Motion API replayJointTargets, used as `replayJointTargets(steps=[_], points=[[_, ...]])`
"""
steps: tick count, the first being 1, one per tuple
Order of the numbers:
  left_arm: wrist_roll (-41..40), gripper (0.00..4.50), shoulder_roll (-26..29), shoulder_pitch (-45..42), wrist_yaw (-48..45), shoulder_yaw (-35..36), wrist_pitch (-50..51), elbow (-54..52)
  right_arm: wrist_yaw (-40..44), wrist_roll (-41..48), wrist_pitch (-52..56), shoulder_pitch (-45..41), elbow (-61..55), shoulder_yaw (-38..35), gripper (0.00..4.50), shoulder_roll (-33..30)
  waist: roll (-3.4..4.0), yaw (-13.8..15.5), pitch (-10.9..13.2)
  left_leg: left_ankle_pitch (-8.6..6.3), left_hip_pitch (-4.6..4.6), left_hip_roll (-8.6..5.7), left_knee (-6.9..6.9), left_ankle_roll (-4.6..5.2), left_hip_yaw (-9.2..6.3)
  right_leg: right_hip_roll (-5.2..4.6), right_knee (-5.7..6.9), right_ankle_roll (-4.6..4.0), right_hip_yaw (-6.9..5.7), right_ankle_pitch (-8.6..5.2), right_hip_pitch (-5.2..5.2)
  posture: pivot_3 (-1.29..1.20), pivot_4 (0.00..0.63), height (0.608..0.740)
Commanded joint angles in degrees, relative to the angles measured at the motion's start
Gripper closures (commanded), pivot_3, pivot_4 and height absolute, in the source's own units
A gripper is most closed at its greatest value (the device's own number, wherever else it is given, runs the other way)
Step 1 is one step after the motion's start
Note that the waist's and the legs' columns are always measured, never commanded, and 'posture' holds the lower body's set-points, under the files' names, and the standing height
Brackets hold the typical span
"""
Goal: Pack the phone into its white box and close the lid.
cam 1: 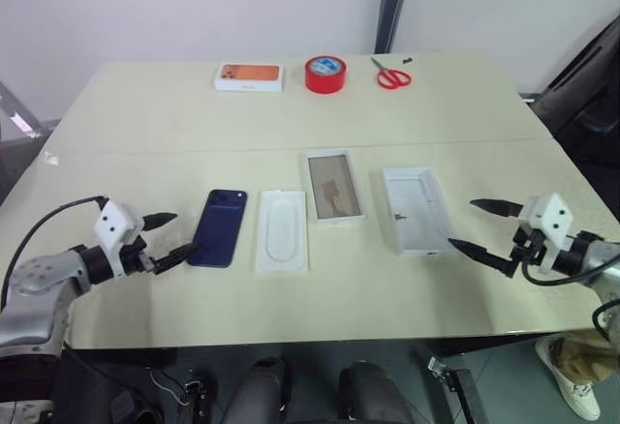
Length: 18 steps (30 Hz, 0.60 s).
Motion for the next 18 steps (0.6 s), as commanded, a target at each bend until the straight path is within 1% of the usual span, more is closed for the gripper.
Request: replayJointTargets(steps=[1,5,11,18], points=[[-0.67,0.21,0.98,-0.14,-0.42,2.55,-2.03,1.02,0.25,0.06,-1.56,0.77,0.05,-1.51,0.04,-0.62,0.00,0.01,0.00,0.00,0.00,0.00,0.00,0.00,0.00,0.00,-0.01,0.00,0.00,0.00,0.01,0.00,0.150,0.734],[0.38,0.21,1.02,-1.07,0.82,1.22,-1.04,0.45,-0.35,-0.28,-1.53,0.60,-0.54,-0.80,0.04,-0.17,0.01,0.14,0.01,-0.01,0.00,0.00,0.02,0.01,0.00,-0.01,-0.01,0.00,0.00,0.00,0.03,0.00,0.150,0.734],[0.00,0.21,0.97,-1.42,0.38,1.18,-1.06,0.09,-0.25,-0.51,-1.88,0.05,0.01,-0.77,0.04,-0.40,0.02,0.04,0.01,-0.01,0.00,0.00,0.02,0.01,0.00,-0.01,-0.01,0.00,0.00,0.00,0.02,0.00,0.150,0.734],[-0.14,0.21,0.67,-2.37,2.01,0.09,2.72,-2.57,-1.15,-0.87,-1.57,-1.04,-0.89,0.29,0.04,0.42,0.04,0.03,0.02,-0.01,0.00,0.00,0.02,0.01,0.00,-0.01,-0.01,0.00,0.00,0.00,0.02,0.00,0.150,0.734]])
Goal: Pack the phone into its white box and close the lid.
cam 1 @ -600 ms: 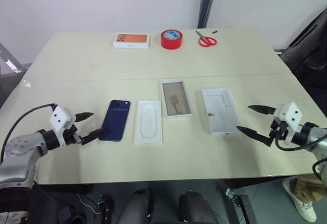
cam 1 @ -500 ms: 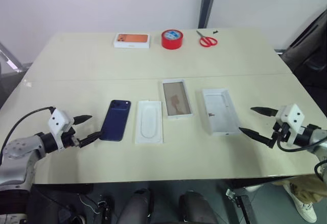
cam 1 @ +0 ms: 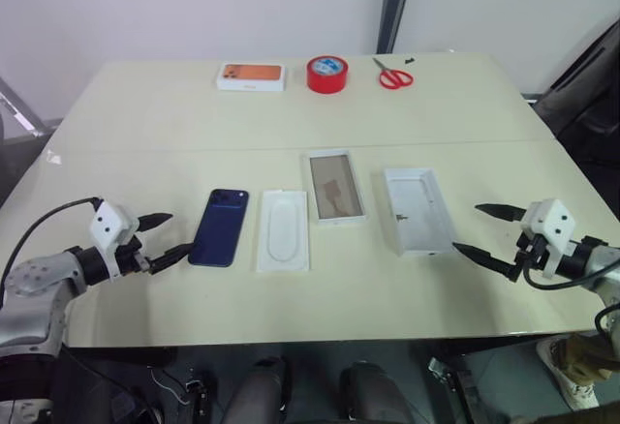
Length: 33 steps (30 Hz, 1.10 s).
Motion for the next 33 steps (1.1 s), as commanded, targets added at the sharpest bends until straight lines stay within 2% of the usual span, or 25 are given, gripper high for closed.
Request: replayJointTargets(steps=[1,10,19,22,25,33], points=[[-0.71,0.21,0.56,-1.29,1.63,-0.19,3.34,-3.81,-0.79,0.17,-0.30,-1.62,-1.73,0.24,0.04,0.23,0.00,0.01,0.00,0.00,0.00,0.00,0.00,0.00,0.00,0.00,0.00,0.00,0.00,0.00,0.00,0.00,0.150,0.734],[-6.59,0.21,-0.69,-2.28,5.52,-3.22,21.97,-15.74,0.70,1.06,5.05,-5.79,-9.71,6.49,0.04,0.44,0.02,-0.04,0.02,0.00,0.00,0.00,0.00,0.00,0.00,0.00,0.00,0.01,0.00,0.00,0.00,0.00,0.150,0.734],[-23.15,0.21,-8.30,-9.40,16.09,-2.32,51.32,-20.01,-0.28,-0.18,6.67,-11.08,-10.54,11.15,0.04,2.75,-0.01,0.10,0.05,-0.01,0.00,-0.02,0.10,0.02,-0.03,0.01,0.01,0.02,-0.04,0.00,0.03,0.00,0.150,0.734],[-25.74,0.21,-10.07,-10.24,18.45,-2.93,56.10,-20.74,-0.39,-0.34,6.52,-11.36,-10.04,11.28,0.04,2.82,-0.01,-0.02,0.05,-0.01,0.00,-0.03,0.09,0.03,-0.02,0.01,0.01,0.03,-0.03,0.01,0.02,0.00,0.150,0.734],[-24.46,0.21,-10.71,-10.15,20.00,-4.43,56.18,-21.08,-0.76,-0.39,6.64,-10.94,-10.34,11.07,0.04,2.95,-0.01,-0.12,0.05,-0.01,0.00,-0.02,0.10,0.02,-0.02,0.03,0.03,0.03,-0.03,0.01,0.02,0.00,0.150,0.734],[-27.09,0.21,-13.97,-12.94,24.38,-5.78,64.44,-18.81,-1.80,-0.34,7.02,-10.02,-11.22,11.15,0.04,3.37,0.00,0.11,0.05,-0.01,0.00,-0.03,0.15,0.02,-0.02,0.03,0.03,0.03,-0.02,0.01,0.05,0.00,0.150,0.734]])
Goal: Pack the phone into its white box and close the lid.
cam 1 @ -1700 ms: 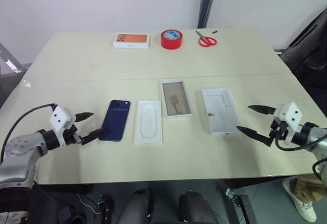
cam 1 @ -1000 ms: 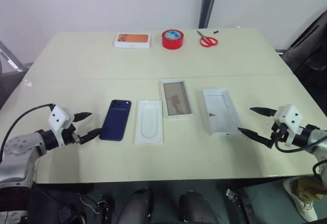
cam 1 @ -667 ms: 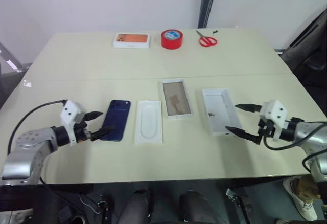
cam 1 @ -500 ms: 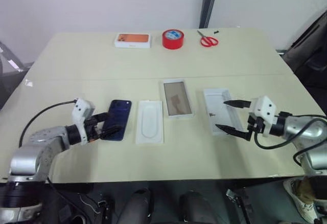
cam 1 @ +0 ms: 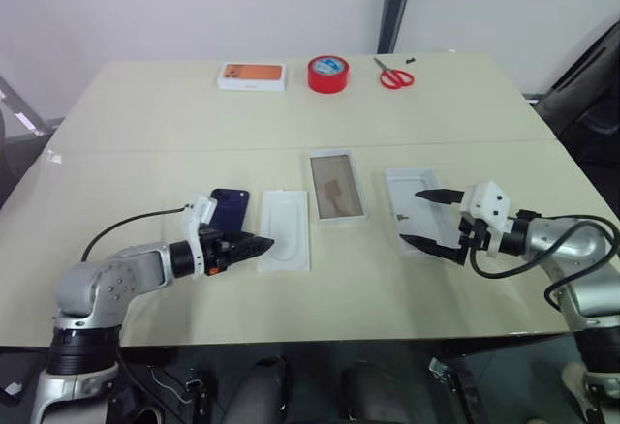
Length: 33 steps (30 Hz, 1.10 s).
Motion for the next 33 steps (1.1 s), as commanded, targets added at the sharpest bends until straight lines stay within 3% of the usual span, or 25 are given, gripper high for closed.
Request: replayJointTargets(steps=[1,12,15,18,27,30,31,33], points=[[-2.06,0.21,-1.70,-1.74,1.80,-0.06,4.10,1.20,-0.62,0.26,-0.50,-0.48,-1.84,-0.80,0.04,0.34,0.00,-0.03,0.00,0.00,0.00,0.00,0.01,0.00,0.00,0.00,0.00,0.00,0.00,0.00,0.00,0.00,0.150,0.734],[-2.69,0.21,-7.27,-3.58,6.23,3.43,8.11,7.06,-1.58,-0.27,-0.94,-0.18,-2.13,-1.22,0.04,0.07,0.02,0.38,-0.02,0.01,0.02,-0.02,0.05,-0.01,-0.01,0.00,0.00,0.00,-0.02,0.00,0.05,0.00,0.150,0.734],[-2.61,1.38,-8.09,-3.31,6.79,3.86,7.70,7.43,-1.80,-0.34,-0.95,-0.04,-2.36,-1.28,0.00,0.04,0.02,0.77,-0.01,0.00,0.03,-0.02,0.07,-0.01,0.00,0.00,0.00,0.01,-0.01,0.00,0.06,0.00,0.150,0.734],[-2.30,2.83,-8.04,-3.25,6.88,3.37,7.22,7.52,-1.99,-0.35,-0.90,0.09,-2.49,-1.32,0.00,-0.05,0.01,0.96,-0.01,0.00,0.02,-0.02,0.05,-0.01,0.00,0.00,0.00,0.01,0.00,0.00,0.04,0.00,0.150,0.734],[-2.45,2.83,-8.56,-3.24,7.89,3.64,7.45,8.03,-2.50,-0.72,-1.37,0.36,-2.50,-1.11,0.00,0.06,0.01,1.17,-0.01,0.01,0.02,-0.02,0.06,-0.02,0.00,0.00,0.00,0.00,-0.01,0.00,0.05,0.00,0.150,0.734],[-2.90,3.69,-8.84,-3.23,8.35,4.21,8.01,8.18,-2.74,-0.92,-1.63,0.42,-2.64,-0.88,0.00,0.24,0.04,1.16,-0.02,0.01,0.02,-0.02,0.06,-0.02,0.00,0.00,0.00,0.00,0.00,0.00,0.05,0.00,0.150,0.734],[-2.98,4.28,-8.87,-3.22,8.52,4.30,8.19,8.19,-2.80,-1.02,-1.80,0.37,-2.62,-0.85,0.00,0.27,0.06,1.16,-0.04,0.01,0.03,-0.02,0.06,-0.02,0.00,0.00,0.00,0.00,0.00,0.00,0.05,0.00,0.150,0.734],[-3.70,4.48,-8.64,-3.29,8.23,4.52,9.32,8.49,-3.12,-1.31,-1.85,-0.21,-2.67,-0.51,0.00,0.53,0.07,1.13,-0.04,0.01,0.05,-0.02,0.05,-0.03,0.00,0.00,0.00,0.00,-0.01,0.00,0.07,0.00,0.150,0.734]])
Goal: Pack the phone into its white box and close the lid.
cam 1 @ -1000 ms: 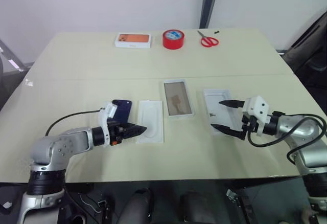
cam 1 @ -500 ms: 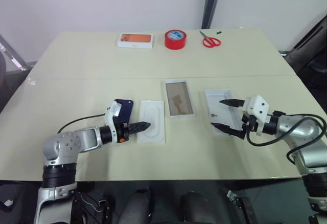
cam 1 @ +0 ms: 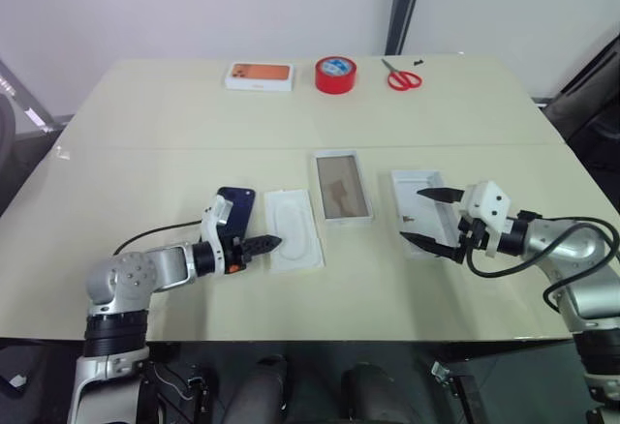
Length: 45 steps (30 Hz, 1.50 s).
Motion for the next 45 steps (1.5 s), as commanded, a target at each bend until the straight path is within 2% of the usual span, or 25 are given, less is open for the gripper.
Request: replayJointTargets(steps=[1,7,14,20,25,28,35,39,45], points=[[-0.57,4.48,0.22,0.75,0.38,0.51,2.21,1.43,-0.73,-0.21,-1.02,-0.87,-2.28,-0.37,0.00,0.55,0.00,-0.06,0.00,0.00,0.00,0.00,-0.01,0.00,0.00,0.00,0.00,0.00,0.00,0.00,0.00,0.00,0.150,0.734],[-1.59,4.48,1.38,-1.35,0.28,2.51,4.16,2.47,-1.11,-0.62,-0.37,-3.40,-3.24,2.60,0.00,3.45,0.01,-0.16,0.00,0.01,0.00,0.01,-0.03,-0.02,0.00,0.01,0.01,0.00,0.01,0.00,-0.03,0.00,0.150,0.734],[-3.49,4.48,1.32,-7.50,2.35,8.95,4.74,6.70,0.25,-4.27,-0.94,-9.23,0.96,10.19,0.00,7.43,-0.09,-0.27,0.06,0.12,-0.02,0.00,-0.03,-0.20,-0.01,0.03,0.02,0.00,-0.01,0.00,-0.11,0.00,0.150,0.734],[-5.30,4.48,0.81,-10.52,4.23,13.06,7.72,9.21,3.44,-9.51,-0.83,-19.44,13.13,17.18,0.00,11.17,-0.12,-0.63,0.07,0.20,-0.03,-0.02,-0.02,-0.33,-0.02,0.03,0.06,0.01,-0.02,0.01,-0.13,0.00,0.150,0.734],[-6.30,4.48,0.48,-10.62,5.84,15.21,8.16,8.03,6.97,-11.91,-5.13,-24.66,23.47,19.73,0.00,13.21,-0.19,-1.03,0.11,0.26,-0.04,-0.02,-0.03,-0.44,-0.02,0.03,0.04,0.01,-0.02,0.00,-0.13,0.00,0.150,0.734],[-7.56,4.50,-0.18,-10.78,7.32,16.93,8.96,7.05,8.60,-12.77,-6.98,-26.50,27.72,20.53,0.77,14.43,-0.19,-1.48,0.11,0.26,-0.04,-0.02,-0.02,-0.44,-0.02,0.03,0.06,0.01,-0.02,0.01,-0.13,0.00,0.150,0.734],[-9.74,4.50,-2.03,-11.47,10.78,19.61,9.59,6.15,10.37,-13.21,-7.29,-26.36,28.92,21.16,4.38,16.71,-0.19,-1.52,0.11,0.27,-0.04,0.00,-0.03,-0.47,-0.03,0.06,0.06,0.01,-0.03,0.01,-0.14,0.00,0.150,0.734],[-11.02,4.50,-3.04,-12.75,12.73,20.52,10.00,6.45,10.70,-12.38,-5.29,-24.32,24.16,21.26,4.45,17.52,-0.20,-1.42,0.12,0.28,-0.04,0.00,-0.03,-0.48,-0.04,0.06,0.07,0.01,-0.03,0.01,-0.14,0.00,0.150,0.734],[-12.33,4.50,-3.92,-14.27,13.75,20.12,10.50,7.14,10.81,-10.51,0.34,-17.04,8.87,21.94,4.45,16.81,-0.20,-1.43,0.12,0.27,-0.05,-0.01,-0.03,-0.49,-0.04,0.06,0.07,0.02,-0.02,0.01,-0.14,0.00,0.150,0.734]])
